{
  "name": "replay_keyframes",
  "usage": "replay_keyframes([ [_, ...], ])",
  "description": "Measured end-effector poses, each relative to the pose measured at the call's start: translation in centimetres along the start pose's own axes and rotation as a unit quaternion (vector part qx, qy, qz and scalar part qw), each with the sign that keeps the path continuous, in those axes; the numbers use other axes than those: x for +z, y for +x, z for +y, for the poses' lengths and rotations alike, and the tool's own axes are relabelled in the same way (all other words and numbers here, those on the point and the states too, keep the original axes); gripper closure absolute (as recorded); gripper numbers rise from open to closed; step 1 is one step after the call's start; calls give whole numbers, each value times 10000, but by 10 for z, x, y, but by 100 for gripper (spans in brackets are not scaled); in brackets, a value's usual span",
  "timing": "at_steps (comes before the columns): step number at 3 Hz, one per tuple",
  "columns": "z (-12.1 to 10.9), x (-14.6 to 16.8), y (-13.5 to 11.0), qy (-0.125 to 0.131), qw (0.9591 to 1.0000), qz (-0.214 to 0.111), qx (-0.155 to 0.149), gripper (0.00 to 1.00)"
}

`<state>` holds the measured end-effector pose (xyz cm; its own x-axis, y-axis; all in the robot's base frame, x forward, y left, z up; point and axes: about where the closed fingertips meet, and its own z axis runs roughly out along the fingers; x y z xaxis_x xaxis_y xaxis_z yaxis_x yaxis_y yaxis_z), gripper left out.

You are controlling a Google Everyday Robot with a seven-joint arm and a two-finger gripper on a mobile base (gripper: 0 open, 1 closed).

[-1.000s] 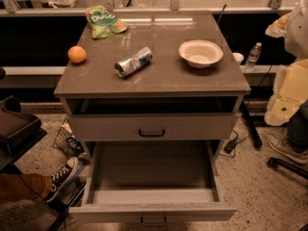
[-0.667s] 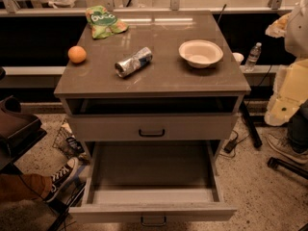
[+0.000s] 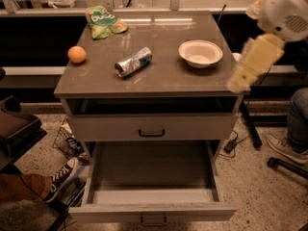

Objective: Place orange into middle drawer

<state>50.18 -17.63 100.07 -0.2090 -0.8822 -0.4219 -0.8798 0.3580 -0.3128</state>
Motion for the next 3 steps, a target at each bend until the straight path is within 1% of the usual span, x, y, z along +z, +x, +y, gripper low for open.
replay_keyframes([
  [1, -32, 30, -41, 170, 9973, -608, 370, 0],
  [2, -46, 61, -98, 323, 9925, -988, 646, 0],
  [3, -39, 78, -145, 576, 9902, -970, 822, 0],
])
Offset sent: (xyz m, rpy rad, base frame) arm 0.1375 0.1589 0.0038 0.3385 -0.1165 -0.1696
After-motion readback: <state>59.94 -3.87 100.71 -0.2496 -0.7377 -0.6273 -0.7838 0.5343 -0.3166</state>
